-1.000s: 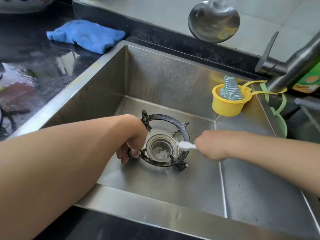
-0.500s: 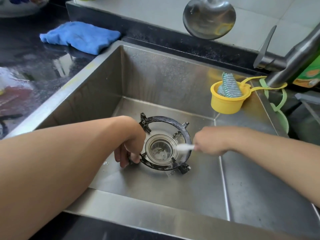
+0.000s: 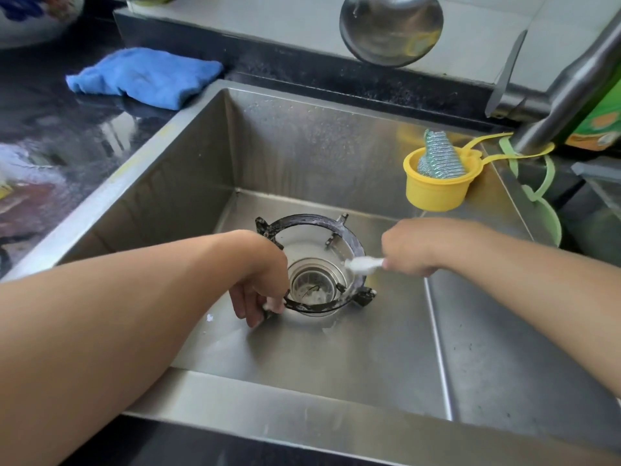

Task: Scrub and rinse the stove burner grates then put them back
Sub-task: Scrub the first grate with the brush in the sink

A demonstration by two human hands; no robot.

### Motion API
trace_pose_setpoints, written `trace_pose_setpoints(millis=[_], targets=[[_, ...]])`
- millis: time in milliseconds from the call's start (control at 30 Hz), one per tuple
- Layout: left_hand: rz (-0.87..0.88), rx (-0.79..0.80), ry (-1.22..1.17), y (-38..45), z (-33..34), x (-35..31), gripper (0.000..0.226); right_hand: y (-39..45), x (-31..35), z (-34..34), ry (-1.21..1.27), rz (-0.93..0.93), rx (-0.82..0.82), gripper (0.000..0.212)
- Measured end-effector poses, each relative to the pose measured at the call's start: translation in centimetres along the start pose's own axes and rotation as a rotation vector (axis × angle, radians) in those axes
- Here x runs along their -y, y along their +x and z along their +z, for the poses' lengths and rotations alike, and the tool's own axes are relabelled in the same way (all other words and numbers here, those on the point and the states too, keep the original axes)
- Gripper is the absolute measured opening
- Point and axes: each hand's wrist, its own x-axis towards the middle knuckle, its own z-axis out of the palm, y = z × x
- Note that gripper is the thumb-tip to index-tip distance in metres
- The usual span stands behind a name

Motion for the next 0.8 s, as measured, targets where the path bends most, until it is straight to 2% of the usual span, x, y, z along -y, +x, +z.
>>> trace_pose_setpoints(millis=[100, 233, 367, 400, 500, 600, 733, 800], targets=[[0.010, 0.022, -0.015, -0.1, 0.0, 0.1, 0.023, -0.1, 0.8, 0.3, 0.060, -0.044, 0.112, 0.027], [0.017, 0.012, 0.131, -0.2, -0.1, -0.3, 0.033, 0.2, -1.4, -0.8, 0.006, 0.049, 0.009, 0.037], [-0.006, 0.028, 0.285, 0.0, -0.2, -0.3, 0.035, 0.0, 0.4, -0.1, 0.109, -0.087, 0.209, 0.026], [-0.013, 0.036, 0.317, 0.0, -0.2, -0.1, 0.037, 0.3, 0.3, 0.1, 0.107, -0.083, 0.203, 0.027], [0.001, 0.024, 0.452, -0.2, 0.0, -0.4, 0.038, 0.9, -1.4, -0.3, 0.040, 0.036, 0.012, 0.030], [-0.022, 0.018, 0.537, -0.1, 0.5, -1.1, 0.035, 1.4, -1.3, 0.1, 0.002, 0.108, -0.177, 0.020], [-0.005, -0.017, 0.558, -0.5, 0.6, -1.2, 0.032, 1.4, -0.3, 0.5, -0.098, -0.010, -0.054, 0.020], [0.016, -0.009, 0.661, -0.9, 0.8, -1.6, 0.028, 1.6, -0.8, 0.1, -0.105, 0.037, -0.189, 0.018]])
